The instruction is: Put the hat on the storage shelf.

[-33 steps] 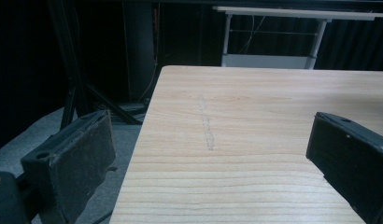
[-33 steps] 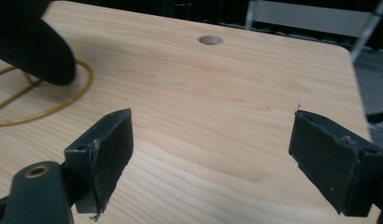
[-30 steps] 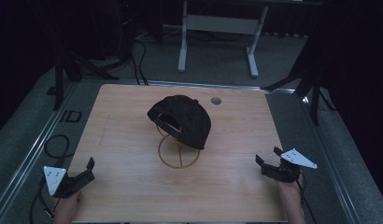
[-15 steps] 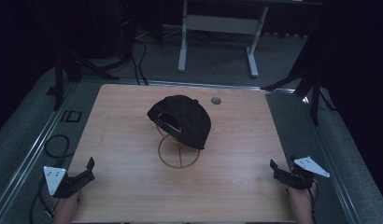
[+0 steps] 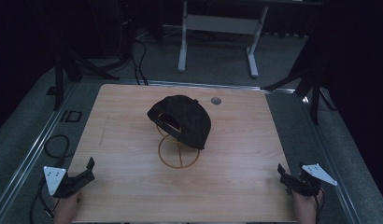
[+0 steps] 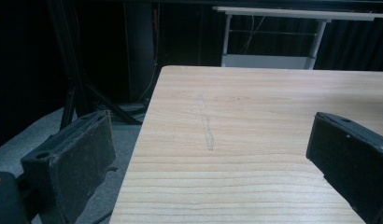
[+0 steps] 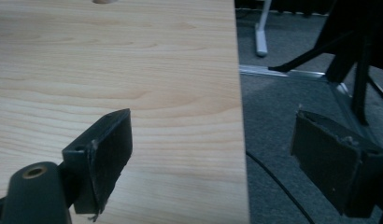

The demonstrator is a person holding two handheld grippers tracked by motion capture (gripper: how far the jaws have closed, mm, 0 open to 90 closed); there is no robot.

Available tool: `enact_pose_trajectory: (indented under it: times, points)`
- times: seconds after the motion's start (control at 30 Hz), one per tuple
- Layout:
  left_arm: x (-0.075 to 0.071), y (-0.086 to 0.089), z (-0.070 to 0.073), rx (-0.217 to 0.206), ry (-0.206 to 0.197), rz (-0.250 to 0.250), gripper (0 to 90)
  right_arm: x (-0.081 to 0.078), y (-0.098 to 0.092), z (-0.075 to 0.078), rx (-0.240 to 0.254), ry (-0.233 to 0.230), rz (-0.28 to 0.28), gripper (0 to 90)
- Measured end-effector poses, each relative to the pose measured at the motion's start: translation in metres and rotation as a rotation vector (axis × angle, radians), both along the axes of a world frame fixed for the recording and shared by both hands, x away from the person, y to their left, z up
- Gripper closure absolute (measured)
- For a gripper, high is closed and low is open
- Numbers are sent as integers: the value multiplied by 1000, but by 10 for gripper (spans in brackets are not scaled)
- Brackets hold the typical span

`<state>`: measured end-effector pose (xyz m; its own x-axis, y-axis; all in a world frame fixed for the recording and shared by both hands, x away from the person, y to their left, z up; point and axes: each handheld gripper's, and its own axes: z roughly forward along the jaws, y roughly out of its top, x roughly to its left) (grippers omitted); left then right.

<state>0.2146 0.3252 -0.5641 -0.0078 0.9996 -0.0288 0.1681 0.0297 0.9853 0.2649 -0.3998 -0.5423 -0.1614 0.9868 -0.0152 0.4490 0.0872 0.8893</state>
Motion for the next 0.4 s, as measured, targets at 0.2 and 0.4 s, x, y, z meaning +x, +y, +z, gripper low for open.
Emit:
enact_pose_trajectory:
  times: [0.2,0.4]
  points:
    - [0,0,0,-1,0,-1,18,-2,-1,-2,-8,-5,-37,130]
    - [0,0,0,-2,1,-1,18,-1,-2,-4,0,-2,-38,133]
